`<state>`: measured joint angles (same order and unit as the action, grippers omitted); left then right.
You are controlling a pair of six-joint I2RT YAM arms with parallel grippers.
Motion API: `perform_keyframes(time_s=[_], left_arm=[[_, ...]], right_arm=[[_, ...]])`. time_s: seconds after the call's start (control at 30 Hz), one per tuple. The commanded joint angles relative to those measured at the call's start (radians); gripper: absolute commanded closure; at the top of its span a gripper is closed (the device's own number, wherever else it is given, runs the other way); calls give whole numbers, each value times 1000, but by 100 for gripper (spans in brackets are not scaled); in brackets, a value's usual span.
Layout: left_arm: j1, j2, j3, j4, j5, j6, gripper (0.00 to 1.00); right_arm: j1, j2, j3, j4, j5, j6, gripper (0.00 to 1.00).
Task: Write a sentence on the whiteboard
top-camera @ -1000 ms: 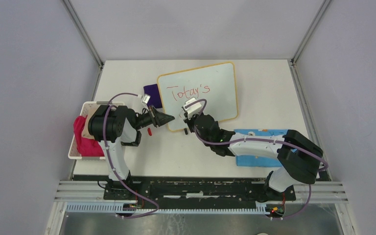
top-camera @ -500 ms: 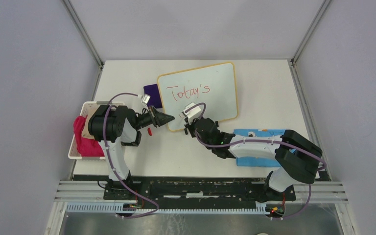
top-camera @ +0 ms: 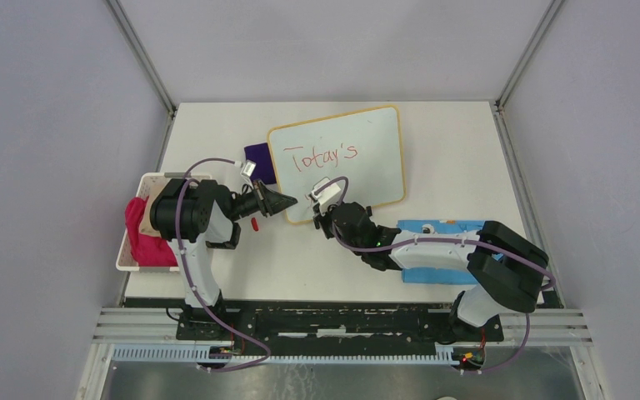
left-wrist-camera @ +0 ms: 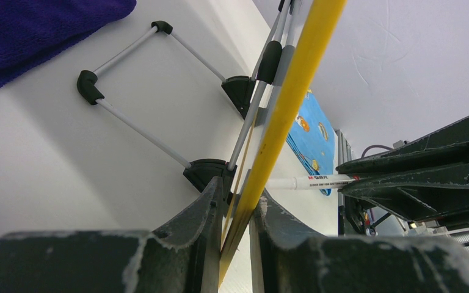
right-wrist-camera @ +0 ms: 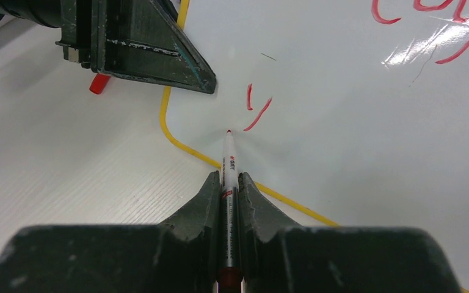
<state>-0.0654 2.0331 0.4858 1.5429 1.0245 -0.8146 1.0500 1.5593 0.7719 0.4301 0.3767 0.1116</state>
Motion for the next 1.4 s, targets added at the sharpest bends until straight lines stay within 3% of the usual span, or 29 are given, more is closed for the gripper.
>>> perform_keyframes(time_s=[0.0,0.53,1.0,1.37], left_arm=[[-4,31,1,150,-40,-41,98],[-4,32,3,150,-39,-43,98],[-5,30,2,150,-38,-43,98],[-5,31,2,151,-37,-43,98]], right_arm=[[9,18,54,17,-38,13,100],[12,68,154,-21,-10,7,100],[2,-47,34,62,-80,-14,100],[-82,-134,-1,43,-4,1,100]])
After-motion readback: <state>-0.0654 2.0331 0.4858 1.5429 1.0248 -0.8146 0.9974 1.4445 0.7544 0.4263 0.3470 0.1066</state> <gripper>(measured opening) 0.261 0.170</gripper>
